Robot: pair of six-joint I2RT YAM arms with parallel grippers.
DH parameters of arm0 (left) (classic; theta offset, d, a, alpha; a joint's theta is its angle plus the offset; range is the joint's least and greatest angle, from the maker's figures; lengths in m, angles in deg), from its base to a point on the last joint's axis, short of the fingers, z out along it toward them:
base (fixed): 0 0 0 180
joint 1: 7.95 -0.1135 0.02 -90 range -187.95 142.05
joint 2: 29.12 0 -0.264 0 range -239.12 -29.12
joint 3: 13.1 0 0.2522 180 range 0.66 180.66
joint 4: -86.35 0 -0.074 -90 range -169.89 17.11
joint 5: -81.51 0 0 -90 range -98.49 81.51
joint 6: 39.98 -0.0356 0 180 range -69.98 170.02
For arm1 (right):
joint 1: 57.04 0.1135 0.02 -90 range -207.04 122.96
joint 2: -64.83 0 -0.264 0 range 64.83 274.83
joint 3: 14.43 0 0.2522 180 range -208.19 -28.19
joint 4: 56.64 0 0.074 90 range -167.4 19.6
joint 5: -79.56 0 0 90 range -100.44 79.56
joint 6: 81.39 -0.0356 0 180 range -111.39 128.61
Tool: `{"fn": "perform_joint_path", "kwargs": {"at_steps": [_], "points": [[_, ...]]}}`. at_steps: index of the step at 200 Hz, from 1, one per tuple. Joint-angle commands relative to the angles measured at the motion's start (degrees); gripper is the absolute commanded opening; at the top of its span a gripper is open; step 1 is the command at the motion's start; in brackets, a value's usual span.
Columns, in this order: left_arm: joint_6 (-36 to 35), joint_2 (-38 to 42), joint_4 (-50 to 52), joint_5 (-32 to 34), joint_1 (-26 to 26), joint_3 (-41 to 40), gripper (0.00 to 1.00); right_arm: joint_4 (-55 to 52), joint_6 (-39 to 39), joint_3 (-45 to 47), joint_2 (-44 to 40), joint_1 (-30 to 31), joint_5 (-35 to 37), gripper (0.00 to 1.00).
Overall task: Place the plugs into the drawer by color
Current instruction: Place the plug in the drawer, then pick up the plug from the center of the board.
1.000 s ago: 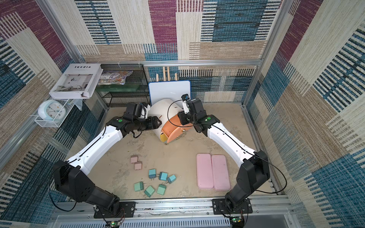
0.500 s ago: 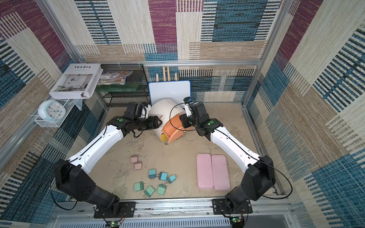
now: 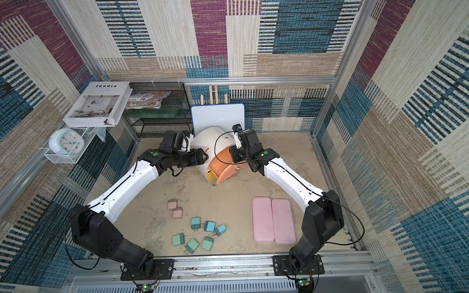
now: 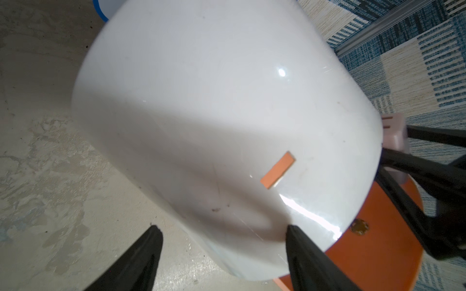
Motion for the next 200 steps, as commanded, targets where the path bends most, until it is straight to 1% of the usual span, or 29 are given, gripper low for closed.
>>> {"fn": "perform_joint_path", "kwargs": {"at_steps": [1,35,69,93,114,145,172,188,200], "points": [[-0.91,0.25,0.26,0.52,0.00,0.34,0.81,-4.00,1.83,-1.59,1.39,-0.02,3.21,0.47],[-1.28,0.75,0.85,0.85,-0.09,0.99,0.81,-5.19,2.94,-2.84,2.16,-0.32,4.25,0.54],[-2.10,2.34,1.77,1.55,-0.09,1.40,0.82,-5.45,3.14,-3.45,2.42,-0.63,3.06,0.62],[-2.66,3.46,2.67,1.92,-0.09,1.65,0.82,-6.22,3.40,-4.81,2.23,-0.63,2.35,0.64],[-4.17,4.90,4.66,2.47,-0.18,2.04,0.81,-7.09,3.75,-6.74,0.20,-0.63,0.94,0.65],[-5.75,8.73,6.60,4.36,-1.11,-0.35,0.81,-6.53,4.63,-8.34,-3.76,-0.03,-3.15,0.67],[-6.24,11.93,7.79,5.32,-2.84,-3.02,0.81,-4.86,6.47,-6.42,-6.41,3.92,-3.27,0.68],[-6.46,13.90,8.53,6.17,-4.30,-5.12,0.81,-2.75,7.38,-3.57,-7.82,8.48,-2.87,0.68],[-6.46,15.38,9.37,6.45,-5.78,-6.81,0.81,-0.51,7.69,-0.89,-8.34,12.98,-2.41,0.68]]}}
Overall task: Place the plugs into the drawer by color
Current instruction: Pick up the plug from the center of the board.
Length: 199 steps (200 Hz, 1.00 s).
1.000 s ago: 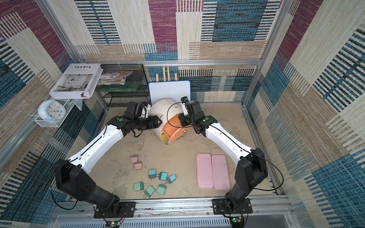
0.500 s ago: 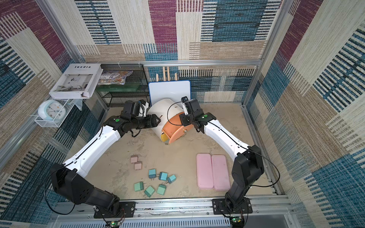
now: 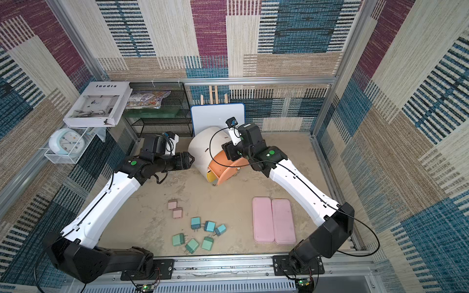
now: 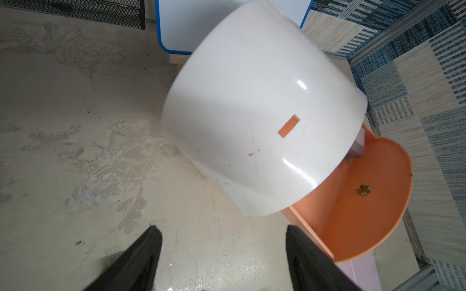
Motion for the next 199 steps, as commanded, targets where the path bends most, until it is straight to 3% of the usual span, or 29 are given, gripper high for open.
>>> {"fn": "perform_joint_path", "kwargs": {"at_steps": [1,43,87,139,199], "points": [[-0.89,2.32,2.38,1.93,-2.05,-2.36,0.81,4.07,1.67,3.60,-0.98,6.00,-0.32,0.68],[-1.15,8.11,4.06,2.52,-8.08,-9.01,0.81,15.95,-1.60,12.78,4.41,19.65,1.49,0.66],[-0.71,10.66,4.36,3.36,-12.88,-13.84,0.81,19.89,-4.82,9.41,18.38,25.15,-1.86,0.67],[-0.90,12.21,3.67,3.97,-15.63,-15.62,0.81,17.01,-6.06,-2.09,33.54,26.19,-2.14,0.72],[0.12,15.07,1.50,5.26,-17.59,-18.78,0.81,14.98,-7.24,-8.87,41.83,26.17,-2.95,0.77]]}}
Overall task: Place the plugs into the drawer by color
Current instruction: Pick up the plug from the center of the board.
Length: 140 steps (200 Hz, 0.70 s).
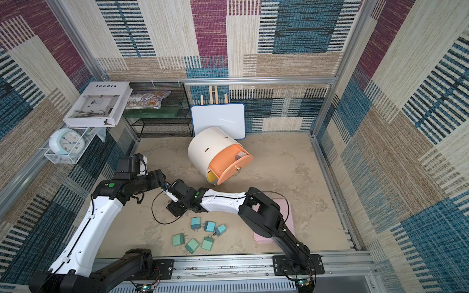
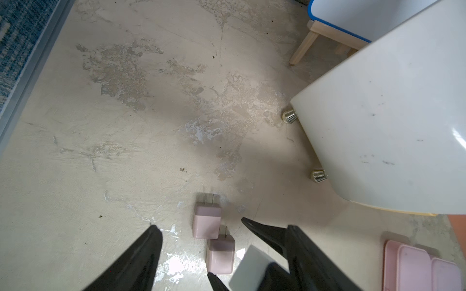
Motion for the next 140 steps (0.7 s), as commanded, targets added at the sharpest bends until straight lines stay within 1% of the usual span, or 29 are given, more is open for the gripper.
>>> {"fn": "perform_joint_path", "kwargs": {"at_steps": [1,34,54,71,82,119,140], "points": [[0.49,0.88,-1.67,1.01,-0.64,-0.57,0.81,-1.18,-1.09,-1.94,2.09,0.05,-0.57,0.77],[2.04,1.70,-2.54,2.25,-2.15,-0.72,0.82,-2.65,-2.00,-5.56,6.01,0.02,-0.84,0.78],[4.23,1.38,-3.96,0.75,-3.31,-0.40,0.82,-3.93,-2.04,-7.97,8.16,0.03,-0.36,0.78],[4.86,1.20,-4.48,0.11,-3.80,-0.02,0.81,-6.19,-1.66,-10.56,9.66,0.06,0.74,0.75],[4.82,1.37,-4.54,0.11,-4.25,-0.09,0.81,-7.12,-1.19,-11.79,10.40,0.03,1.58,0.75],[4.81,2.60,-5.34,0.12,-5.62,-1.62,0.82,-7.00,-0.49,-10.53,9.48,-0.96,3.62,0.70],[4.98,2.61,-5.64,-0.36,-5.92,-1.95,0.81,-6.81,0.34,-9.04,8.27,-1.84,4.42,0.69]]}}
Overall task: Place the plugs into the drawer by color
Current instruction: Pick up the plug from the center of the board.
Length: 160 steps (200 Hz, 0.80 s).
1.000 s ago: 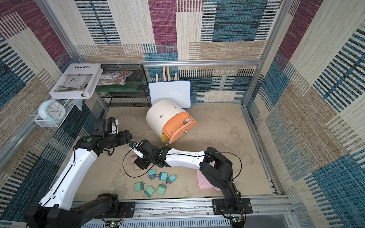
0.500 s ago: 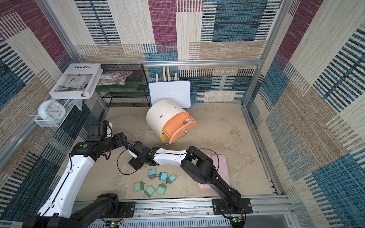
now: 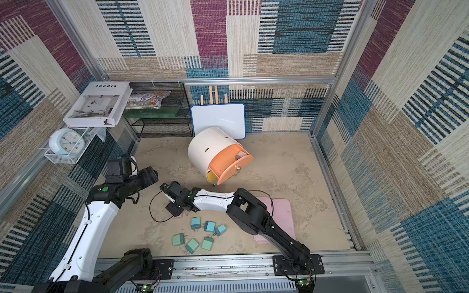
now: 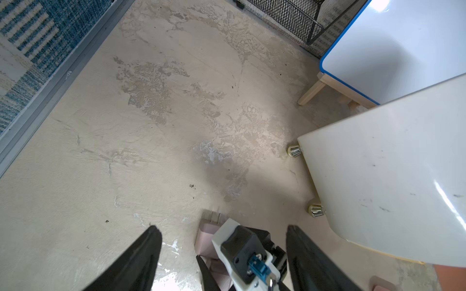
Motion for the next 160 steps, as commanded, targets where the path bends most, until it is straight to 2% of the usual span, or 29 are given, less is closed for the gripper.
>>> {"fn": "perform_joint_path", "kwargs": {"at_steps": [1,46,74,119,138,160], "points": [[0.44,0.14,-1.34,-0.55,-0.31,-0.23,0.81,-0.82,1.18,1.12,-1.59,-0.86,2.39,0.69],[0.89,0.05,-1.94,-1.43,-0.84,-0.62,0.81,-0.62,3.14,4.18,-4.98,-2.80,4.15,0.69],[1.21,0.13,-2.12,-1.96,-1.28,-0.91,0.80,-1.02,2.25,3.80,-5.69,-3.03,2.69,0.69],[1.52,0.55,-2.20,-1.10,-1.72,-1.04,0.80,-4.94,-15.93,-1.53,-2.98,-2.68,1.77,0.64],[1.81,0.80,-2.19,-0.64,-1.79,-1.11,0.80,-10.69,-19.65,-6.82,0.05,-2.23,5.51,0.66],[2.02,1.27,-2.29,-0.29,-2.07,-1.36,0.80,-12.32,-20.79,-9.33,1.98,-2.24,5.51,0.67]]}}
